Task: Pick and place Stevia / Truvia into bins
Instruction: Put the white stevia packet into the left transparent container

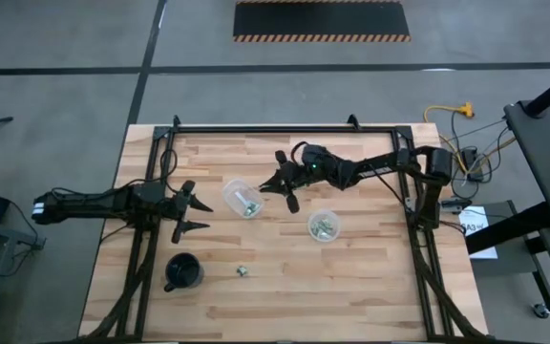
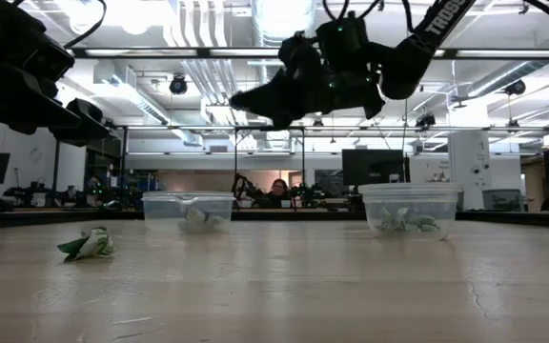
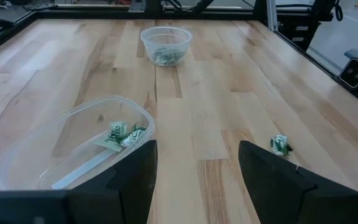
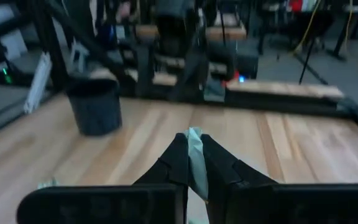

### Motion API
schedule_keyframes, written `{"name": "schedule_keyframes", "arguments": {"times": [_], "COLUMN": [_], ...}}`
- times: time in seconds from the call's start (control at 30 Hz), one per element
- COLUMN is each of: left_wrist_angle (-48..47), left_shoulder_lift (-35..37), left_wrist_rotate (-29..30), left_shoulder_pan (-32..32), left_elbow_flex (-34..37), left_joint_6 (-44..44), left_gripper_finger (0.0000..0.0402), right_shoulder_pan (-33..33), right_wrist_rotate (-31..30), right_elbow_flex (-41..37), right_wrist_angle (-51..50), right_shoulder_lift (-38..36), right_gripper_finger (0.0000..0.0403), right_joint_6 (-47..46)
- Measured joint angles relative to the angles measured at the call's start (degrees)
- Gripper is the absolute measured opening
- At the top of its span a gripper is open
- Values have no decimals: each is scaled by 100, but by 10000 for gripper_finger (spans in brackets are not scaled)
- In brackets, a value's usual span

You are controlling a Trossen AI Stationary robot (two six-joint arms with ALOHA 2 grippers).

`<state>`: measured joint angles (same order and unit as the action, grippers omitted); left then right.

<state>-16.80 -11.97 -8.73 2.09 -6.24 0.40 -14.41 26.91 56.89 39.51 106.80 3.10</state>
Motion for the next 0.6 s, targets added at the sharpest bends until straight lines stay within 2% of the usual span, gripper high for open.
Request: {"name": "schedule_keyframes", "arguments": {"times": [0.17, 0.3, 0.6], "left_wrist_angle": [0, 0, 0], "left_shoulder_lift": [0, 4, 2], "left_wrist_rotate": [0, 2, 0], "left_shoulder_pan": [-1, 2, 2], "left_elbow_flex": [0, 0, 0], "left_joint_6": [0, 0, 0], "left_gripper_finger": [209, 209, 209], "right_shoulder_pan": [90, 146, 155], "right_wrist_rotate": [-324, -729, -1088], "right_elbow_flex": [-143, -177, -185], "right_wrist_angle": [881, 909, 1169], "right_shoulder_lift": [4, 4, 134], "right_gripper_finger": [11, 12, 12], "right_joint_6": [-294, -265, -263]}}
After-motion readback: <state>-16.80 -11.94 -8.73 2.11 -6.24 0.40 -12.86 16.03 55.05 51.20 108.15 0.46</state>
